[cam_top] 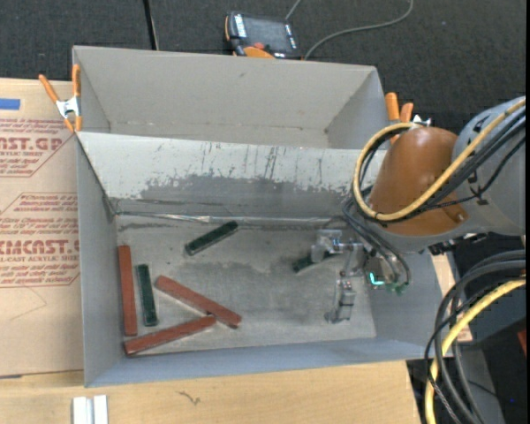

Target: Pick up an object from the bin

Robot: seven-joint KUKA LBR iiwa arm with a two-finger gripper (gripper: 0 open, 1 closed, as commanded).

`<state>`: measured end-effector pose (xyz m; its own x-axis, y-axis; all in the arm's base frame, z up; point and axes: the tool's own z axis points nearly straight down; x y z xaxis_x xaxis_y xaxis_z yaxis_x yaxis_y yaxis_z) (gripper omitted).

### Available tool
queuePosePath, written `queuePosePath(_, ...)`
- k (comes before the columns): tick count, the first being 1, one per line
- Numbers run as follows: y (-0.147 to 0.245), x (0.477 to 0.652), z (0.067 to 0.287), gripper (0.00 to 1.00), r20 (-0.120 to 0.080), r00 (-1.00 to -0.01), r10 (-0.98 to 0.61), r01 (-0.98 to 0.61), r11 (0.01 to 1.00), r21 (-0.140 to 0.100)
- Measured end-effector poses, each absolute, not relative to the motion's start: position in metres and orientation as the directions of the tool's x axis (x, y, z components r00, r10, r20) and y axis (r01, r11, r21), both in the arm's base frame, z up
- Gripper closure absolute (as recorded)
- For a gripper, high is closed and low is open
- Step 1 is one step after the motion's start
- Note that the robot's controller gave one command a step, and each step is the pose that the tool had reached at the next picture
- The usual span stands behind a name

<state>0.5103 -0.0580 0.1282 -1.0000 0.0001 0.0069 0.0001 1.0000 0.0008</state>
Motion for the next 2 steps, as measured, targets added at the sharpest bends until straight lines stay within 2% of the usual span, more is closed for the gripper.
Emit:
queuePosePath(1, -0.0587, 0.5453, 0.0669, 0.00, 0.001, -0.992, 0.124, 0.124, 0.992, 0.001)
queuePosePath(2, -0.0589, 0.5458, 0.0696, 1.00, -0.002, -0.992, 0.124, 0.124, 0.992, 0.000)
